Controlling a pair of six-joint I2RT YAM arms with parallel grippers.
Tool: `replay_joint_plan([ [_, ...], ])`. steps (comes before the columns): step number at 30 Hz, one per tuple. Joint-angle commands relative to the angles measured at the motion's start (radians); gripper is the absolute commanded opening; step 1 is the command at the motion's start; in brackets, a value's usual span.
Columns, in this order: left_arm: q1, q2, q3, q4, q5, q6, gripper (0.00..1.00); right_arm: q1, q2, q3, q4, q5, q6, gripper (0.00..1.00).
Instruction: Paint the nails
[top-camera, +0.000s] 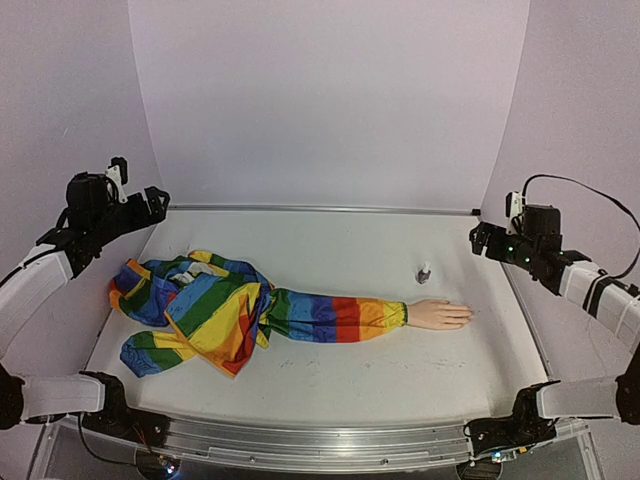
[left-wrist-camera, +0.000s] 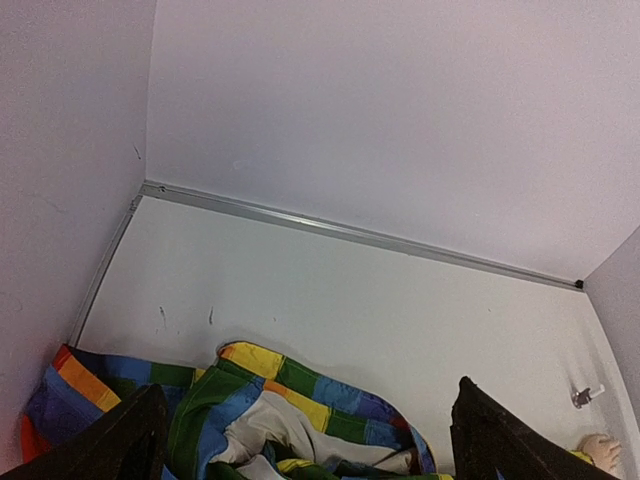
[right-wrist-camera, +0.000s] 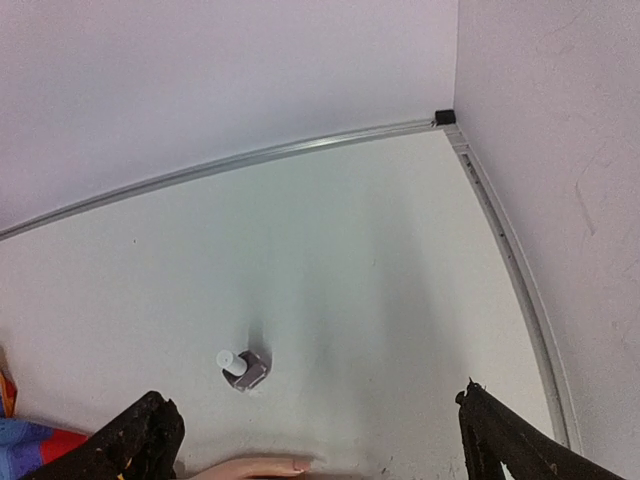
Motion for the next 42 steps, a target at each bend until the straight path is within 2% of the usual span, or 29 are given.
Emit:
replay_joint_plan([
  [1, -0.007, -0.015, 0.043, -0.063, 0.099, -0.008, 0.99, 0.007, 0.076, 0.082, -0.082, -0.113, 0.002, 0.98],
  [11, -0.012, -0.005, 0.101, -0.158, 0.182, 0.02, 0.99, 0.16, 0.364, 0.26, -0.25, -0.031, -0.011, 0.98],
  [15, -0.013, -0.001, 0.104, -0.167, 0.18, 0.025, 0.99, 0.197, 0.479, 0.35, -0.32, -0.009, -0.002, 0.93],
  [23, -0.014, 0.007, 0.102, -0.17, 0.202, 0.022, 0.99, 0.209, 0.661, 0.489, -0.378, 0.026, 0.008, 0.65],
  [29, -0.014, 0.001, 0.105, -0.17, 0.207, 0.023, 1.0, 0.209, 0.755, 0.561, -0.391, 0.033, 0.0, 0.49],
  [36, -0.014, 0.002, 0.103, -0.171, 0.209, 0.025, 0.99, 0.209, 0.814, 0.598, -0.394, 0.038, 0.003, 0.44],
  [42, -0.013, 0.009, 0.107, -0.172, 0.217, 0.025, 1.0, 0.212, 0.837, 0.607, -0.395, 0.037, 0.005, 0.35],
])
